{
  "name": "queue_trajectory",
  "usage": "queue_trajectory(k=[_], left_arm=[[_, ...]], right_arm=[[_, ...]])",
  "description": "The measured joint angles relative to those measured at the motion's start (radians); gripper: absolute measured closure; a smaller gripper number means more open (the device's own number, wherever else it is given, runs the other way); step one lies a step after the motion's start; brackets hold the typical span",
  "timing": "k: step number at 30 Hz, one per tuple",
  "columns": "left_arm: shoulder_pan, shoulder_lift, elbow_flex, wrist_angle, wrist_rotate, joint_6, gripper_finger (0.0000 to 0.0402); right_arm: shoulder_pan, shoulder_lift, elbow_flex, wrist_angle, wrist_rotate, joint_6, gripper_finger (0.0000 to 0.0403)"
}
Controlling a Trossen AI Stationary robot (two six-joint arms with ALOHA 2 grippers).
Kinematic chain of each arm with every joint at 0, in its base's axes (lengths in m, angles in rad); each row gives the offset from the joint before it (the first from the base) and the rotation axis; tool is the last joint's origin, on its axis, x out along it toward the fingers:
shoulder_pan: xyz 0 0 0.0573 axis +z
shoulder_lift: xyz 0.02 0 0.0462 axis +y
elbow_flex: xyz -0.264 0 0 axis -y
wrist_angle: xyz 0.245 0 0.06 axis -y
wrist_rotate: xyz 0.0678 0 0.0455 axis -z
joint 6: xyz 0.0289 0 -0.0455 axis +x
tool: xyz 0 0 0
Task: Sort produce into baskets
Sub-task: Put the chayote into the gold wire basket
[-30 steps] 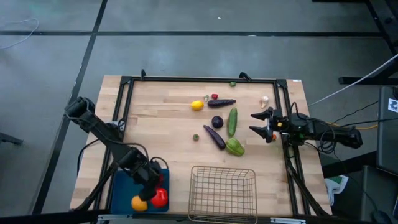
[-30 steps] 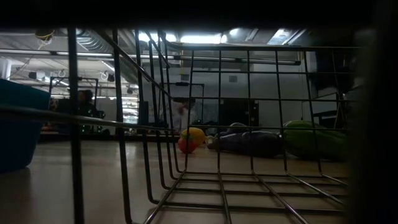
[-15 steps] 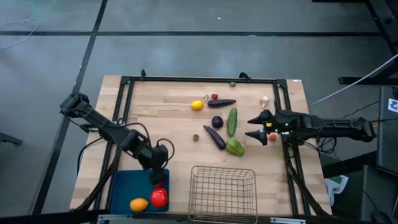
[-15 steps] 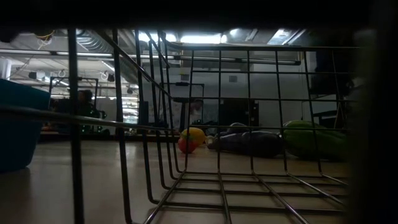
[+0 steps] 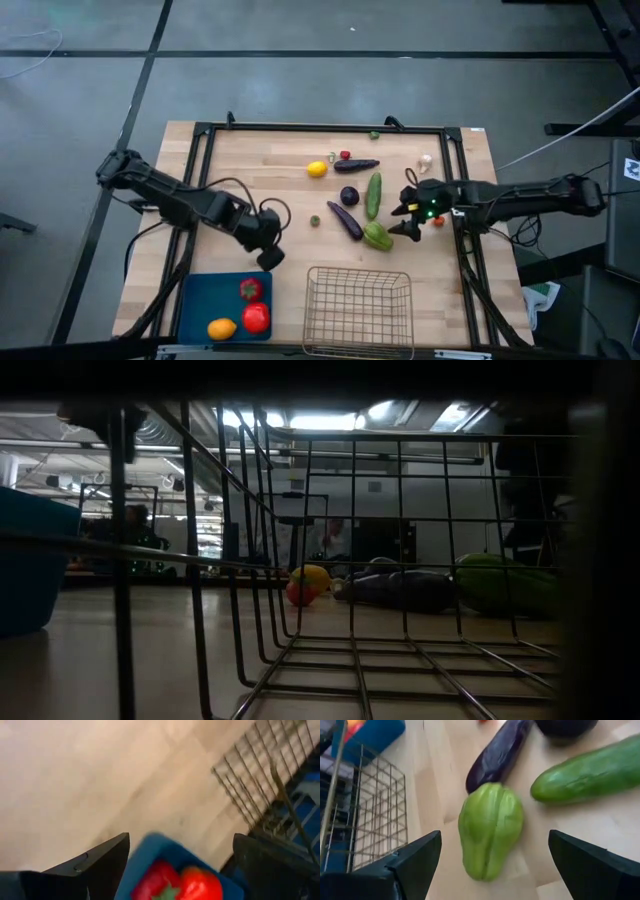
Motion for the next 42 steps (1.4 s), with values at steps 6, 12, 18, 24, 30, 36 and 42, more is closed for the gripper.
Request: queue_trajectory(k=[6,12,18,24,30,36,42], left_arm=[[0.079,0.000,0.000,0.002,-0.002,0.101,0.0054],[0.132,0.000,0.000,0.003,-0.004,0.176,0.0054],[0.165,0.000,0.000,0.020,-0.004,0.221,0.0054],[0.173,0.000,0.000,0.059,-0.005,0.263,0.0054],[0.172,0.000,0.000,0.058,-0.007,0.262,0.0054],[0.172,0.000,0.000,0.057,-0.007,0.261,0.0054],[0.172,0.000,0.000,0.058,-0.008,0.262,0.0054]], right_arm=[[0.012,0.093,0.003,0.015,-0.026,0.001,0.0038],[0.104,0.146,0.003,0.084,0.007,0.001,0.0038],[0.200,0.204,0.003,0.113,0.171,0.036,0.0038],[0.275,0.280,0.003,0.129,0.235,0.056,0.0038],[0.294,0.354,0.003,0.176,0.257,0.056,0.0038],[0.294,0.436,0.003,0.237,0.272,0.050,0.0038],[0.294,0.472,0.004,0.258,0.313,0.051,0.0050]])
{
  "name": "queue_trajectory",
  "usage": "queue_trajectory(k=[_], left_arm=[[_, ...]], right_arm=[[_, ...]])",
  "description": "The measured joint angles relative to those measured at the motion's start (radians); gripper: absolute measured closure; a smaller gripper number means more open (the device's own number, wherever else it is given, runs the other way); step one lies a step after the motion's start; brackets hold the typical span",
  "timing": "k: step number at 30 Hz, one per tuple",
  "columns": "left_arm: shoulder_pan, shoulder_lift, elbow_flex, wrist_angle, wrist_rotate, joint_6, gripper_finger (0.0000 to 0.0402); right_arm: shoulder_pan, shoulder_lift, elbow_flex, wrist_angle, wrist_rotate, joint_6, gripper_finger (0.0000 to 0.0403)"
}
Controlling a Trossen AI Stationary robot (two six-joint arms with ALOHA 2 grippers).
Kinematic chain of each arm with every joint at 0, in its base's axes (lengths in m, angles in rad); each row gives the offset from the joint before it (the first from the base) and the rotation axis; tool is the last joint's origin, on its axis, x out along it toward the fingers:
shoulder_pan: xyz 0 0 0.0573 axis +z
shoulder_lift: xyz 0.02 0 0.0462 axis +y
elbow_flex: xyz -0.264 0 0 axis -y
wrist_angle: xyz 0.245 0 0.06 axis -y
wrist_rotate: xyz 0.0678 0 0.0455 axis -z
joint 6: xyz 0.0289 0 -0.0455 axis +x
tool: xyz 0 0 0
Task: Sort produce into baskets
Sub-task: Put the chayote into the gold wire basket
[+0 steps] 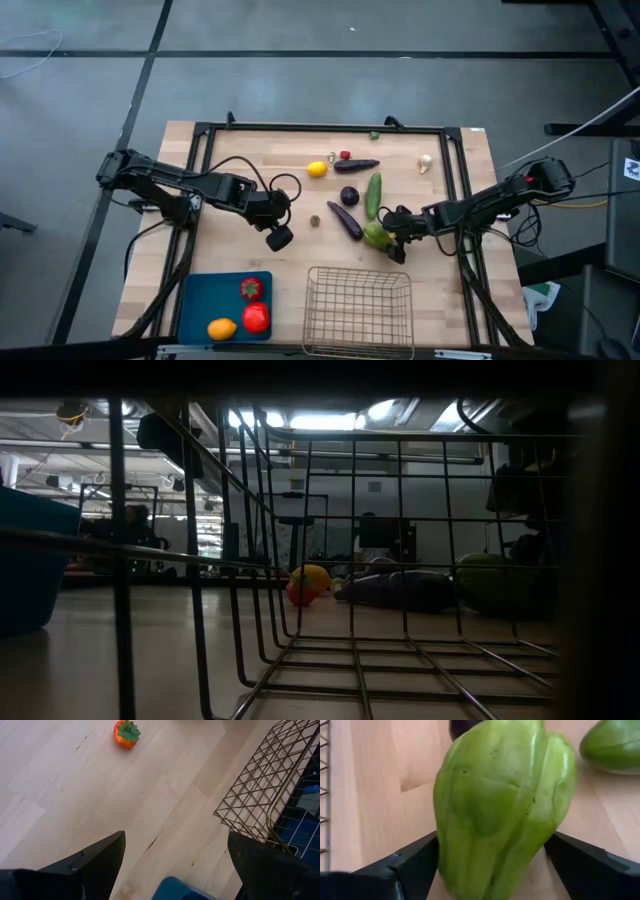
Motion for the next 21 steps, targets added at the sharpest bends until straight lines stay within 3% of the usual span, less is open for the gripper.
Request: queue_trajectory(k=[13,21], left_arm=[[-0.001,0.000,0.000,0.026,-0.051,0.026,0.0054],[-0.002,0.000,0.000,0.130,-0.082,0.052,0.0054]], right_arm=[[-0.002,-0.014,-0.002,-0.015,0.004,0.002,0.0207],[-0.001,-0.061,0.003,-0.023,-0.072,0.005,0.0202]])
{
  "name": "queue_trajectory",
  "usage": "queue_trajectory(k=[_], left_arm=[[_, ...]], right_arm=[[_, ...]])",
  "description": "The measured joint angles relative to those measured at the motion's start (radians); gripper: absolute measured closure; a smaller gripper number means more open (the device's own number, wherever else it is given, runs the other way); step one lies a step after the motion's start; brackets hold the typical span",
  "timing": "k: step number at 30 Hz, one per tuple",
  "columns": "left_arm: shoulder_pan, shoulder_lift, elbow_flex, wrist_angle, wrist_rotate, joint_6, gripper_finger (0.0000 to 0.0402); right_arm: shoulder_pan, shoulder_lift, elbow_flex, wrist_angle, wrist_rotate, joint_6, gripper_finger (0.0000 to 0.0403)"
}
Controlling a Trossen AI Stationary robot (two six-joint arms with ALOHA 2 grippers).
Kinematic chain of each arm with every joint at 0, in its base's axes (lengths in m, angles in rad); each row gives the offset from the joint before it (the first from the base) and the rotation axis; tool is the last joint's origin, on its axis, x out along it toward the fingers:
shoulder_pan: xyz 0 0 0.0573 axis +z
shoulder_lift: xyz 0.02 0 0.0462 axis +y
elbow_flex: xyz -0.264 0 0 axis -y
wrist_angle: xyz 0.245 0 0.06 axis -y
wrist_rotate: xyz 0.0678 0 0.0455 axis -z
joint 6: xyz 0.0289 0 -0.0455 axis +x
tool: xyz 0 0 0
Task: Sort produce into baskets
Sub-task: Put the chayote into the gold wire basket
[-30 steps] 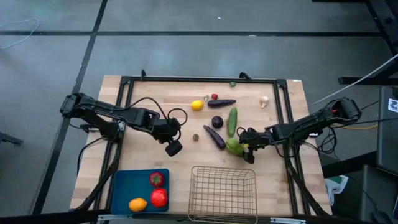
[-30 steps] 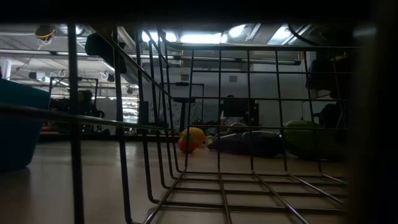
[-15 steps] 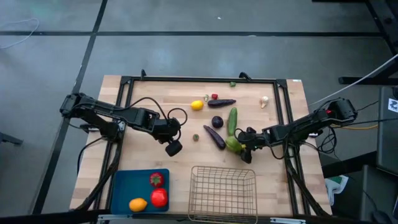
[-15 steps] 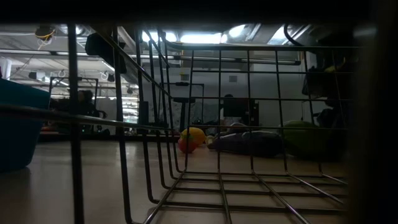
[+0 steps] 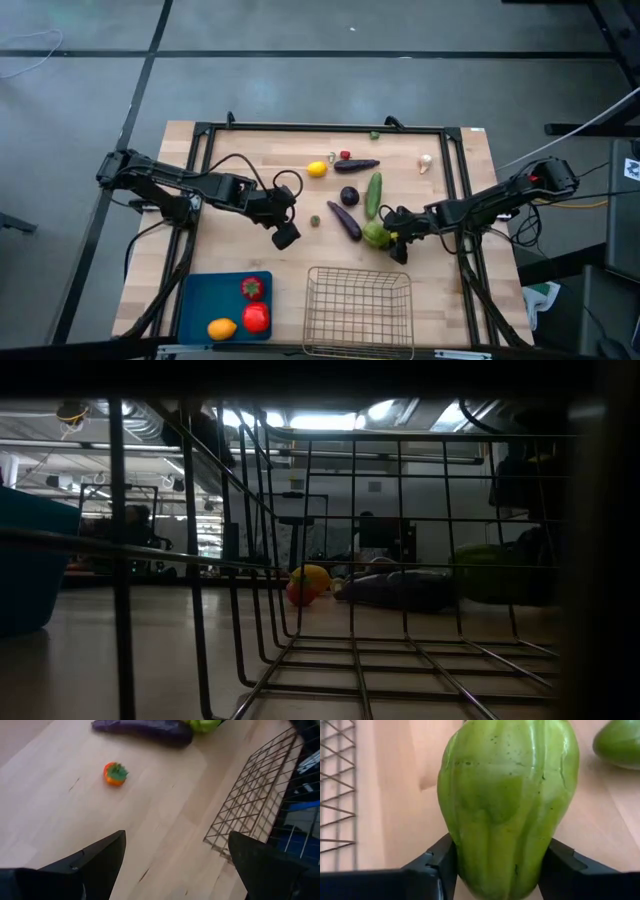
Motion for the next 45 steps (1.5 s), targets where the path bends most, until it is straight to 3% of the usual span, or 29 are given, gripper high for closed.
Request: queue_trajectory(k=[4,12,17,24,35,45], left_arm=[[0.000,0.000,0.000,0.046,-0.010,0.000,0.0054],[0.000,0.010,0.000,0.172,-0.040,-0.049,0.0054],[0.000,0.025,0.000,0.181,-0.126,-0.050,0.0054],[0.025,0.040,0.000,0.177,-0.196,-0.027,0.0054],[0.062,0.082,0.000,0.182,-0.202,0.021,0.0054],[0.068,0.137,0.000,0.195,-0.202,0.027,0.0054]], right_arm=[[0.000,-0.033,0.055,-0.078,-0.012,-0.005,0.0202],[0.000,-0.059,0.268,-0.397,-0.004,-0.063,0.0199],[0.001,-0.059,0.383,-0.477,-0.022,-0.086,0.0197],[0.043,-0.059,0.462,-0.472,-0.055,-0.087,0.0197],[0.267,-0.052,0.471,-0.323,-0.031,-0.083,0.0196],[0.433,0.072,0.470,-0.219,0.015,-0.072,0.0196]])
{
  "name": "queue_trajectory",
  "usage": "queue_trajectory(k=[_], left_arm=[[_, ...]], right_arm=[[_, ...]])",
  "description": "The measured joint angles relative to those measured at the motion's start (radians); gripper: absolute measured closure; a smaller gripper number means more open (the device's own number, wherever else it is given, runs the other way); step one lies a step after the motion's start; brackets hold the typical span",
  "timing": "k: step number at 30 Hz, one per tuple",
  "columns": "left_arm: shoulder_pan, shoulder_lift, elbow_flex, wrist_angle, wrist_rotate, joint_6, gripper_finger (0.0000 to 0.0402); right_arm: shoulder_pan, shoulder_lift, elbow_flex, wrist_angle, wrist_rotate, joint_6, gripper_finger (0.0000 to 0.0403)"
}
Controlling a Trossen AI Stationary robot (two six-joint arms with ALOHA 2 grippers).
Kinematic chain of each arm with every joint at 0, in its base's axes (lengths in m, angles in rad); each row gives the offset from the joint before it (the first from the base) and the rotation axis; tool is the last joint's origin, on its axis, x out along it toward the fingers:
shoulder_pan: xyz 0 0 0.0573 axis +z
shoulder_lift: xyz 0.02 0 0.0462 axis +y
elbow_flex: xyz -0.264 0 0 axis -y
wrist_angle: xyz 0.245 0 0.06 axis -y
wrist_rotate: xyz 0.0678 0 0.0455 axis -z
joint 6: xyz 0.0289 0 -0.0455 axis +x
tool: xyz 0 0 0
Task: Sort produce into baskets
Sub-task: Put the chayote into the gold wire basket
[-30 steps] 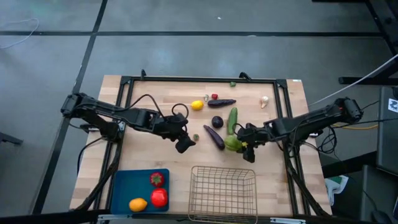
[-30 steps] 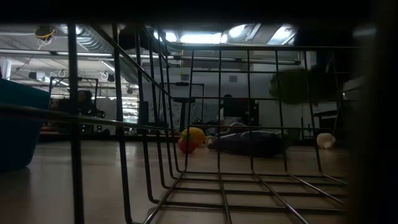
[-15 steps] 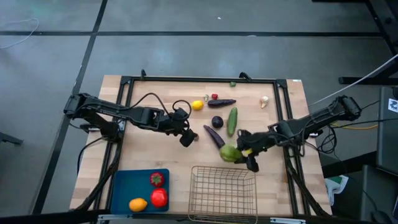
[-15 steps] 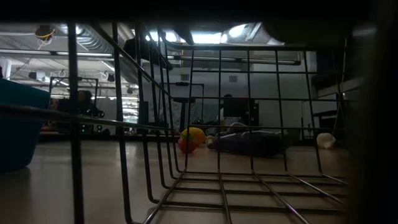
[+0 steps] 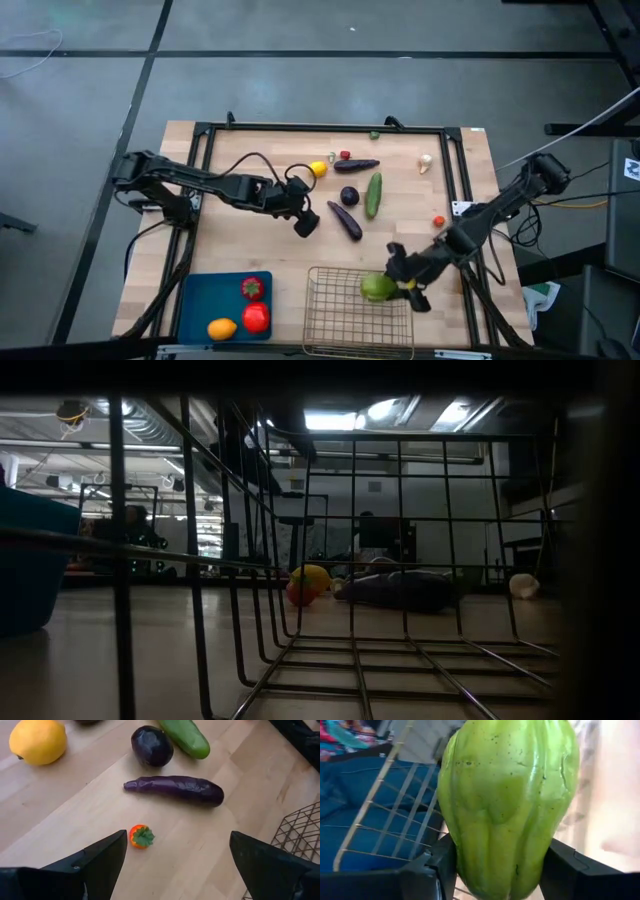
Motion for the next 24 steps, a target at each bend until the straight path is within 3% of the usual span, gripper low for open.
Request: queue_trajectory(k=[5,13,24], left_arm=[[0.000,0.022,0.000,0.027,0.000,0.001,0.0054],[0.000,0.032,0.000,0.032,0.000,0.002,0.0054],[0.000,0.032,0.000,0.036,0.000,0.033,0.0054]], right_arm=[[0.044,0.059,0.000,0.109,0.003,-0.014,0.0196],[0.044,0.151,0.000,0.117,0.009,-0.011,0.0196],[0.045,0.158,0.000,0.161,0.001,-0.011,0.0194]])
